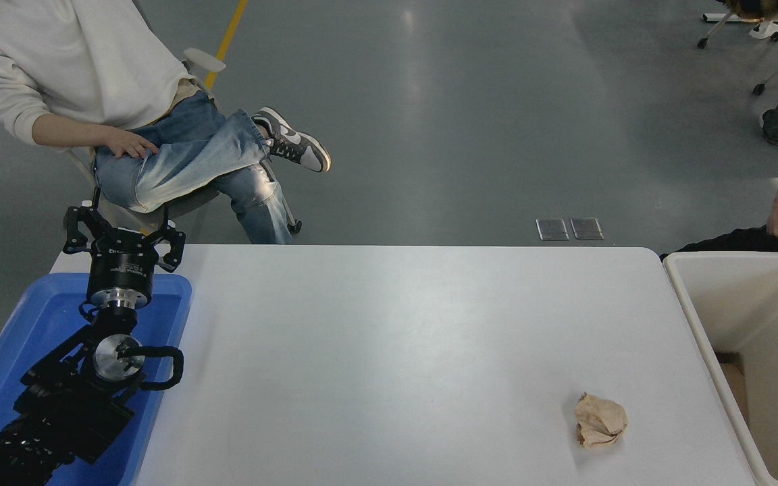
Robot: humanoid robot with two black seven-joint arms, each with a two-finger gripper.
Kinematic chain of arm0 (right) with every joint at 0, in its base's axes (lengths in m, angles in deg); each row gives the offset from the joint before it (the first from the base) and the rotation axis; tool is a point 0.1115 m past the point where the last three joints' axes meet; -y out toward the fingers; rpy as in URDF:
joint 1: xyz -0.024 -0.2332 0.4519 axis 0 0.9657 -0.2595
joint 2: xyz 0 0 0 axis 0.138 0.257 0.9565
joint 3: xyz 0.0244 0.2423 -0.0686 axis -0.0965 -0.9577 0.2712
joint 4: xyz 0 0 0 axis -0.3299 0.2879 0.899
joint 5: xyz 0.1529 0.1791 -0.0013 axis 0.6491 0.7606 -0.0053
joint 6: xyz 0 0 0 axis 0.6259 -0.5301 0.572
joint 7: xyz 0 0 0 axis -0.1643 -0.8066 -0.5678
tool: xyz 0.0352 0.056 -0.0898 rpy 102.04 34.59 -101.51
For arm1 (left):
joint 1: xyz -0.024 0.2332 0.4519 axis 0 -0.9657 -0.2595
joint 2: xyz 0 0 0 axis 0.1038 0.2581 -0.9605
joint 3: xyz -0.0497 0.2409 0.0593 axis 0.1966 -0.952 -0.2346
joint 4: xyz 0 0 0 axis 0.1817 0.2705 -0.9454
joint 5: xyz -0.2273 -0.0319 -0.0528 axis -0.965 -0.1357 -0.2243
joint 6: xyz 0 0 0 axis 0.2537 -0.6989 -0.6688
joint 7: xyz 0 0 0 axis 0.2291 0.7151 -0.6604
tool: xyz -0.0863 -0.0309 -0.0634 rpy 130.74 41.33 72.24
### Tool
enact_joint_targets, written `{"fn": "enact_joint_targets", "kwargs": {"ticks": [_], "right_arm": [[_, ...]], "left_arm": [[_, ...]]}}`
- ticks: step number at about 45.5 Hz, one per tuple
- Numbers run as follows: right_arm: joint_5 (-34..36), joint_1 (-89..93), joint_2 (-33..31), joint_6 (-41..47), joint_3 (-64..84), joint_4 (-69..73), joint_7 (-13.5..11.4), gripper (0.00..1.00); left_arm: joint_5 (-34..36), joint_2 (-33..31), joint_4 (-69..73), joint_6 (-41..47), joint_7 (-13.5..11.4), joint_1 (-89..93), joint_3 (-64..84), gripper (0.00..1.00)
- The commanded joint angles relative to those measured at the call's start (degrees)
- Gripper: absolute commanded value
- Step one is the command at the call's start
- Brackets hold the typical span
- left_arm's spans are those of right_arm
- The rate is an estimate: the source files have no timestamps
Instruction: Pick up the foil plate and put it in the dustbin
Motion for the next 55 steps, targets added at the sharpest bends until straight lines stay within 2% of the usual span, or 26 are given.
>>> {"fn": "enact_joint_targets", "kwargs": {"ticks": [1,11,18,23,34,47,55], "right_arm": [[0.6,-8.0,-4.6,3.9,6.5,12.3,0.0,1.0],[7.5,-25.3,-9.1,16.2,16.5,26.3,0.0,1.0],[10.1,-41.0,-8.1,22.8,27.5,34.2,0.0,1.0],[14.1,-51.1,-3.7,24.1,35.5,38.2,0.0,1.0],[31.5,-65.1,7.0,29.6,42.0,41.9,0.0,1.0],[35.3,-75.4,20.3,32.6,46.3,44.6,0.0,1.0],[40.5,-84.2,21.3,37.2,49.5,50.8,0.0,1.0]], "left_arm": [[0.1,0.0,0.1,-0.1,0.1,0.0,0.0,0.99],[0.2,0.0,0.0,-0.1,0.1,0.0,0.0,0.99],[0.2,0.0,0.0,-0.1,0.1,0.0,0.0,0.99],[0.1,0.0,0.0,-0.1,0.1,0.0,0.0,0.99],[0.1,0.0,0.0,-0.1,0.1,-0.1,0.0,0.99],[-0.1,0.0,0.1,0.0,0.0,-0.1,0.1,0.99],[-0.1,0.0,0.1,0.0,0.0,-0.1,0.1,0.99]]}}
